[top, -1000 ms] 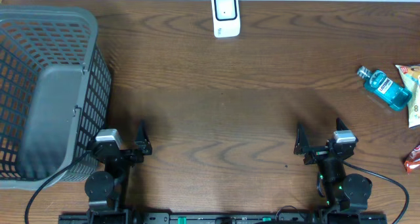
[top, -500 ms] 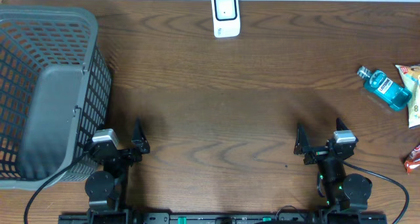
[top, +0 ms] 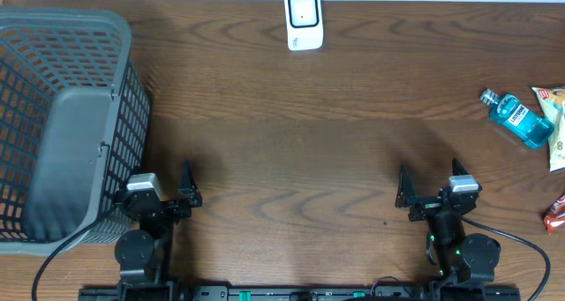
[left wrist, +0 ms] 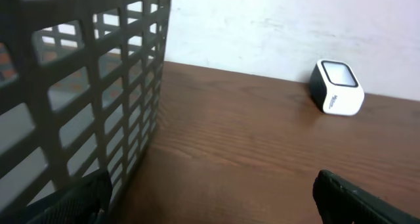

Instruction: Scan the item barcode

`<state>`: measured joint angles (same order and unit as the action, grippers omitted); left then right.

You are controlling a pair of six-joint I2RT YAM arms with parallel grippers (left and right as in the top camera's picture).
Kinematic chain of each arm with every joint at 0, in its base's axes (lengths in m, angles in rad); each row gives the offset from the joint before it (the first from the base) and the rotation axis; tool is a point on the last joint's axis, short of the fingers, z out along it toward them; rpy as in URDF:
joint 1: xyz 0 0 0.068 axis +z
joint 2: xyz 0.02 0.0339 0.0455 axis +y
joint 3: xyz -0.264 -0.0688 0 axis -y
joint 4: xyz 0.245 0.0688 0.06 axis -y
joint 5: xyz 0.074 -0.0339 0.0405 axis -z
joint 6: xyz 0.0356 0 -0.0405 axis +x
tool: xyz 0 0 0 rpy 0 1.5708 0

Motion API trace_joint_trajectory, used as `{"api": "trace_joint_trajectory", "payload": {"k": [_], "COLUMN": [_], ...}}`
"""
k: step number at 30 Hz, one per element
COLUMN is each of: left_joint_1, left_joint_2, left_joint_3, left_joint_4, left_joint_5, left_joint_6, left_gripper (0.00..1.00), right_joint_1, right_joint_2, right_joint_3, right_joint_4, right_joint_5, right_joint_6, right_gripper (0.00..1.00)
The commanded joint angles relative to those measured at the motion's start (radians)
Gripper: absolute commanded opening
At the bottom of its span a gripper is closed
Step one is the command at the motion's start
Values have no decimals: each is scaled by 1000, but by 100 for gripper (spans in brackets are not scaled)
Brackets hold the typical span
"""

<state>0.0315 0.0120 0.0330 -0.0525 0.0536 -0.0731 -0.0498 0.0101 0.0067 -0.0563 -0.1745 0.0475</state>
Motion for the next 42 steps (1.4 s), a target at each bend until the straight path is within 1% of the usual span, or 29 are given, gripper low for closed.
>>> {"api": "trace_joint_trajectory", "payload": {"k": [1, 6, 42], "left_joint_1": [-14, -29, -29], "left_joint_2": [-10, -10, -8], "left_joint_3": [-29, -29, -29], "left_joint_4": [-19, -19, -13], "left_joint_5": [6, 6, 8], "left_joint_6": [40, 59, 54], "left_gripper": [98, 98, 98], "right_joint_1": [6, 6, 6], "right_joint_2": [-5, -5, -5], "right_joint_3": [-1, -1, -1], "right_joint_4": [-5, -5, -5], "right_joint_5": [15, 15, 15], "right_joint_6": [-11, -11, -11], "right_gripper": [99, 99, 99]}}
